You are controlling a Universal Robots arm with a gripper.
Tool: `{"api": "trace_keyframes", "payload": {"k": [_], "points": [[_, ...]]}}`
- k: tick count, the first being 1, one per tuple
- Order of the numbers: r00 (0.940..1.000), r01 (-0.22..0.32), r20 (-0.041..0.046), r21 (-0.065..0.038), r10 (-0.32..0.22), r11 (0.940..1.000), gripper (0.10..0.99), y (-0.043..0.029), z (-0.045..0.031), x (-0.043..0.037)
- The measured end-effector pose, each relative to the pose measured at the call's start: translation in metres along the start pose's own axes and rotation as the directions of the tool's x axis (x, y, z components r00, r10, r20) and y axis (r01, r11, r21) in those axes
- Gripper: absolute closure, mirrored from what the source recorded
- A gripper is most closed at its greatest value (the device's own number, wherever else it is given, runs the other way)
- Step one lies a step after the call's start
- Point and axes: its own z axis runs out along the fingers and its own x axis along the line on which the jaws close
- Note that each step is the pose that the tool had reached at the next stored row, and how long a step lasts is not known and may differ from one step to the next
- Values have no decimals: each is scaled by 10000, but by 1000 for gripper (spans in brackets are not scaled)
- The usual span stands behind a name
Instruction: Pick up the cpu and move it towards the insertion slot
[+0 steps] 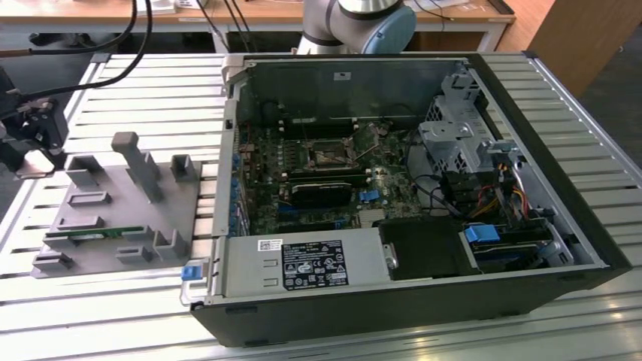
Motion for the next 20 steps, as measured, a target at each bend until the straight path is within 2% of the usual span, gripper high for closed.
{"api": "trace_keyframes", "payload": {"k": [20], "points": [[10000, 0, 1, 0, 0, 10000, 545, 7, -140, 0]]}}
